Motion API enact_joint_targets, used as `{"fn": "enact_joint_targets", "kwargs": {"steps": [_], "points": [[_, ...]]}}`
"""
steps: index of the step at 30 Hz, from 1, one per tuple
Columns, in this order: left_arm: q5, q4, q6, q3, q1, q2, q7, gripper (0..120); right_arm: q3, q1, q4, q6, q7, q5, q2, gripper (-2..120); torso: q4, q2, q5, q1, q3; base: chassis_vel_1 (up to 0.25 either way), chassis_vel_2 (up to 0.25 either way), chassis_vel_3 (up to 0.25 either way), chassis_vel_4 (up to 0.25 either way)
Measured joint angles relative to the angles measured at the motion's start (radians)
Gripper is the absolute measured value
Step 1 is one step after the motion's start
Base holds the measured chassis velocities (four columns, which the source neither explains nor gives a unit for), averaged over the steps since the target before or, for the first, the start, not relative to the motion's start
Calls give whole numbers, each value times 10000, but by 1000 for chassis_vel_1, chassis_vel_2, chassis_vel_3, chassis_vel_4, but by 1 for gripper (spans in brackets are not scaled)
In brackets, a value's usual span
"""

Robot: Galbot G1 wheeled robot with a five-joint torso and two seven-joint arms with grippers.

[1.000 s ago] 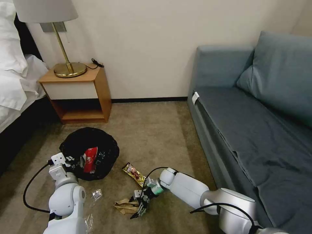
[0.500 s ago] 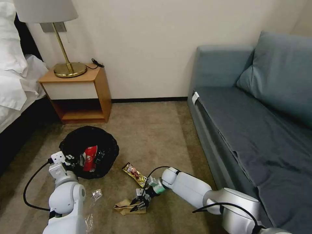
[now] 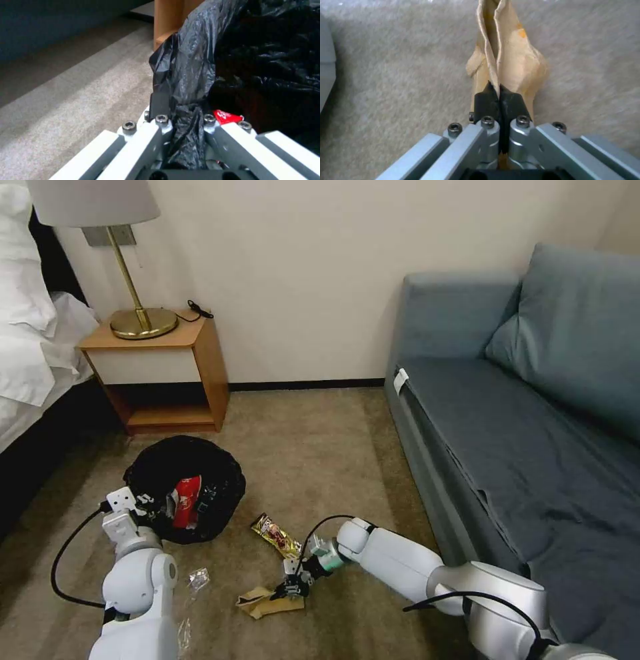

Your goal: Pick up the trash bin, then pick up the garbage on the floor and place it into the trash bin.

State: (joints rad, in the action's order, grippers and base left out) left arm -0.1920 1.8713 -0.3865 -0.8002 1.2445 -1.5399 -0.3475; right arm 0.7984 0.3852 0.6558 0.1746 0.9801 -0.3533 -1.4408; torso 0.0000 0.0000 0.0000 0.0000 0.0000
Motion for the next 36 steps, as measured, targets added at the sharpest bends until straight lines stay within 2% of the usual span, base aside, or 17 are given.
{"fn": "enact_joint_targets", "kwargs": {"steps": [12, 14, 18, 20, 30, 36], "points": [[-81, -50, 0, -4, -46, 64, 11, 2, -1758, -723, -48, 25, -241, -282, 236, 0, 1, 0, 0, 0, 0, 0, 0, 0, 0], [-142, -59, 2, -23, -47, 95, 28, 2, -2833, -850, -162, 196, -611, -365, 265, 0, -1, 0, 0, 0, 0, 0, 0, 0, 0], [-200, -60, 2, -36, -61, 135, 41, 2, -3658, -923, 115, 319, -1109, -650, 322, 0, 0, 0, 0, 0, 0, 0, 0, 0, 0], [-221, -52, 0, -44, -84, 169, 54, 2, -4235, -1014, 690, 342, -1671, -1123, 420, 0, 0, 0, 0, 0, 0, 0, 0, 0, 0], [-250, 73, -34, -32, -49, 110, 58, 2, -4641, -1197, 2283, 316, -2825, -1863, 446, 0, -1, 0, 0, 0, 0, 0, 0, 0, 0], [-271, 61, 14, -5, 14, 62, 59, 2, -3949, -1189, 3410, 338, -3530, -2194, 395, 0, 0, 0, -1, 0, 0, 0, 0, 0, 0]]}}
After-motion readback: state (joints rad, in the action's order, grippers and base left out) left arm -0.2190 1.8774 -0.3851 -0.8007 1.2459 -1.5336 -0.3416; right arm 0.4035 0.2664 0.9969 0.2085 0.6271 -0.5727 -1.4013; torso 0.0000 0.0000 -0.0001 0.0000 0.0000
